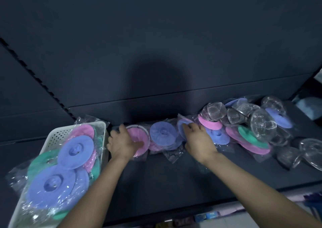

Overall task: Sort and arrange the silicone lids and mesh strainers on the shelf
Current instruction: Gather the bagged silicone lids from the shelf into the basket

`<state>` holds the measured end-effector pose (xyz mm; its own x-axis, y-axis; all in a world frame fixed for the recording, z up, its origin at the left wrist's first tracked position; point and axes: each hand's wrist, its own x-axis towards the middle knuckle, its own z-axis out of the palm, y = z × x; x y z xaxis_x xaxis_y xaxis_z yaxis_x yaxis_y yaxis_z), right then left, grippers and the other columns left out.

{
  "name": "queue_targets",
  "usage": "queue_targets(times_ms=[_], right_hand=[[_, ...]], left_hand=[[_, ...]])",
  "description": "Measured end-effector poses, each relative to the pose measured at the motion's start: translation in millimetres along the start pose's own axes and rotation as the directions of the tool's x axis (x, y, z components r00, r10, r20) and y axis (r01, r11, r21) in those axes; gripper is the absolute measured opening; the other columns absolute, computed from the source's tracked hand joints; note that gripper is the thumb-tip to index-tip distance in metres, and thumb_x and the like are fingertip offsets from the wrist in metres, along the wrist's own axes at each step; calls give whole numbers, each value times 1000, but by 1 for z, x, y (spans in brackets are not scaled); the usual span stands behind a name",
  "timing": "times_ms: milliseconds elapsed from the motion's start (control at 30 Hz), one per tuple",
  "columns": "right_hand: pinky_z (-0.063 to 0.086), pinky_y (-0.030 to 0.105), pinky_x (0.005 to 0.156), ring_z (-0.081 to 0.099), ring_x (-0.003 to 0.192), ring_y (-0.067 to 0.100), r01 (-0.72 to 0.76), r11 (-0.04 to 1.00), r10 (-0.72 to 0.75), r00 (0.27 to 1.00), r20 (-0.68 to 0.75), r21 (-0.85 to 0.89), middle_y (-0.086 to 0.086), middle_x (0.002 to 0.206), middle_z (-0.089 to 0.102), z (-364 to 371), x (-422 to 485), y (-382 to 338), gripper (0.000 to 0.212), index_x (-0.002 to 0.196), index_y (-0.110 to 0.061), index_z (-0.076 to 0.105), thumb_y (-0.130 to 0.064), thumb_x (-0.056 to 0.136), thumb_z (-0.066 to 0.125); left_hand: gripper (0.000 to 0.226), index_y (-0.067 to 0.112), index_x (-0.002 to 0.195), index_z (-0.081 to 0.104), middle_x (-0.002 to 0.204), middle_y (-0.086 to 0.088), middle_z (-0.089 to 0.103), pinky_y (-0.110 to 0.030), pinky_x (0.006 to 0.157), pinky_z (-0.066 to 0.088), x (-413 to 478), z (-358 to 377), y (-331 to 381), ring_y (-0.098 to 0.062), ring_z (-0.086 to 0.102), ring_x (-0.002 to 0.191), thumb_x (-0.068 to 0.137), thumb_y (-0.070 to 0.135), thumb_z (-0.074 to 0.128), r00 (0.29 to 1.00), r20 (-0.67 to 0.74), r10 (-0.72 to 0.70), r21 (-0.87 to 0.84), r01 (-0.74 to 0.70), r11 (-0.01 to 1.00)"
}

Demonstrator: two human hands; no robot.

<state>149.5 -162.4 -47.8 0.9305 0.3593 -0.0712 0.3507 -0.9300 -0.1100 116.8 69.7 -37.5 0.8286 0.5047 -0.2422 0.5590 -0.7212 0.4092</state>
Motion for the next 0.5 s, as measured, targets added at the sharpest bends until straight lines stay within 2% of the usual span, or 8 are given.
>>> queue_targets(times_ms=[67, 233, 300, 367, 500], right_hand=[[37, 36, 94, 47, 112, 36, -41, 996, 44, 999, -30, 81, 14, 128, 48, -7, -6, 1, 54, 134, -7, 42, -7, 82, 54], [42, 34, 86, 54, 106, 32, -72, 956, 103, 990, -94, 283, 11, 117, 57, -15, -16, 6, 44, 123, -9, 53, -5, 79, 57], [42, 29, 74, 58, 93, 27, -65, 930, 120, 984, -131, 362, 7, 101, 62, -17, -19, 7, 32, 108, -10, 59, -2, 77, 57], [30, 24, 61, 52, 73, 22, -69, 896, 164, 970, -182, 438, 1, 81, 58, -21, -23, 8, 21, 90, -12, 57, 2, 75, 54], [25, 26, 52, 37, 55, 15, -71, 830, 256, 930, -265, 554, -2, 61, 44, -29, -30, 8, 20, 74, -11, 47, 8, 75, 53]], left_hand=[[91, 11, 139, 29, 131, -17, 34, -38, 91, 42, -7, -5, -2, -38, 50, 111, 67, 29, 82, 999, -2, 53, -101, -53, 993], [90, 11, 144, 22, 135, -18, 34, -35, 82, 42, -22, -21, -4, -38, 52, 110, 73, 18, 77, 993, -94, 75, -172, -91, 981], [91, 12, 146, 19, 136, -19, 34, -34, 79, 40, -27, -28, -2, -39, 52, 109, 74, 16, 75, 986, -154, 69, -199, -100, 975], [94, 13, 147, 17, 135, -21, 36, -36, 83, 41, -32, -34, 5, -39, 51, 111, 73, 13, 75, 974, -213, 75, -240, -126, 962], [103, 13, 149, 15, 137, -19, 43, -37, 96, 39, -41, -44, 25, -35, 46, 123, 69, 12, 80, 955, -272, 118, -375, -218, 901]])
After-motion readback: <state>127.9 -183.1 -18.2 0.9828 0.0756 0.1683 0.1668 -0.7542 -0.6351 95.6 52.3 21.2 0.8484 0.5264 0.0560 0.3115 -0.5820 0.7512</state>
